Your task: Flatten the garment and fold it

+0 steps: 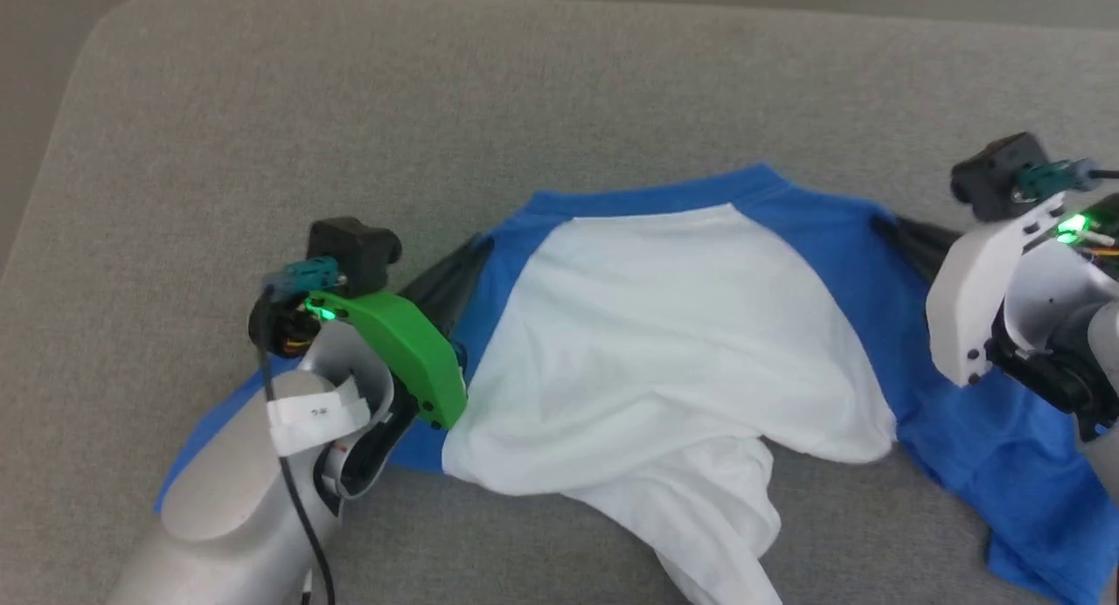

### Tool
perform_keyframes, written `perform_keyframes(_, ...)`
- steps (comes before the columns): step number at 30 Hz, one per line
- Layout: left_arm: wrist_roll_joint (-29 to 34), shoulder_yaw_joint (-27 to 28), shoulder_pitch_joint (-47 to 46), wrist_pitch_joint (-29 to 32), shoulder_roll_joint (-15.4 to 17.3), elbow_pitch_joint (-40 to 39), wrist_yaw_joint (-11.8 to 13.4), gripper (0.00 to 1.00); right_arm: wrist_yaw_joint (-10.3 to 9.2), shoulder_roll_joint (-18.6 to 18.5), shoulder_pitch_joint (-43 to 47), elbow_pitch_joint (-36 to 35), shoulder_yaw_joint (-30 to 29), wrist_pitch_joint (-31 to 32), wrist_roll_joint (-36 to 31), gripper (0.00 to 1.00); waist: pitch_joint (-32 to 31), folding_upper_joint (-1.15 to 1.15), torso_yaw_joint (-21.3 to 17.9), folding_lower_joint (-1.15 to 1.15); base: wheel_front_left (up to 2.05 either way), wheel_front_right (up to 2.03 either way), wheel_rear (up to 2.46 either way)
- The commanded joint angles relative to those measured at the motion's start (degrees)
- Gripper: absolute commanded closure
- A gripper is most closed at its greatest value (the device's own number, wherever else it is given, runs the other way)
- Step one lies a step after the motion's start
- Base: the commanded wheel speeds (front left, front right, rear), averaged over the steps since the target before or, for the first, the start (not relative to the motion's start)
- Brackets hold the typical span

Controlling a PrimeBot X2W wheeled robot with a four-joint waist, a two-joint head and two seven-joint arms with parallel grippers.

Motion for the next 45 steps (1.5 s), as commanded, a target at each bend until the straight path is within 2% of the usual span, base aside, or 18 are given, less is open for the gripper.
perform_keyframes(1,0.61,0.93,-0.58,-1.51,0.32,-0.54,0.39,1.0,-0.1,1.4,-0.36,0.98,-1.55,-2.48,-1.13,1.0,-3.78,0.0,-2.51,-0.01,0.0,0.0,0.0)
perform_keyframes(6,2.06,3.11,-3.53,-4.16,1.29,-2.77,1.35,1.0,-0.1,5.39,-2.11,3.64,-5.91,-8.63,-5.22,1.0,-7.75,0.0,-4.41,-0.01,0.0,0.0,0.0)
perform_keyframes(10,3.39,3.89,-7.2,-2.99,2.63,-3.98,2.01,1.0,-0.1,7.93,-4.87,5.13,-8.77,-11.77,-8.96,1.0,-11.27,0.0,-5.75,-0.01,0.0,0.0,0.0)
perform_keyframes(15,3.08,4.68,-12.0,0.16,2.89,-3.45,2.36,1.0,-0.1,10.2,-8.88,6.16,-9.69,-12.5,-12.05,1.0,-14.74,0.0,-6.94,-0.01,0.0,0.0,0.0)
perform_keyframes(22,3.69,6.86,-22.32,2.78,2.26,2.14,3.79,1.0,-0.1,13.19,-19.94,9.44,-9.63,-12.73,-15.93,1.0,-16.52,0.0,-9.03,-0.01,0.0,0.0,0.0)
perform_keyframes(29,9.89,7.41,-34.91,0.87,2.81,8.8,5.96,1.0,-0.1,15.7,-32.5,16.17,-9.66,-15.75,-22.02,1.0,-15.68,0.0,-10.94,-0.01,0.0,0.0,0.0)
perform_keyframes(34,11.94,7.82,-41.6,-0.08,2.45,12.62,6.71,1.0,-0.1,17.29,-39.23,21.95,-9.12,-17.5,-25.14,1.0,-14.08,0.0,-12.06,-0.01,0.0,0.0,0.0)
perform_keyframes(45,12.82,7.01,-49.52,-0.44,-0.36,18.62,6.25,1.0,-0.1,22.48,-49.7,33.87,-10.24,-19.53,-28.82,1.0,-6.6,0.0,-13.67,-0.01,0.0,0.0,0.0)
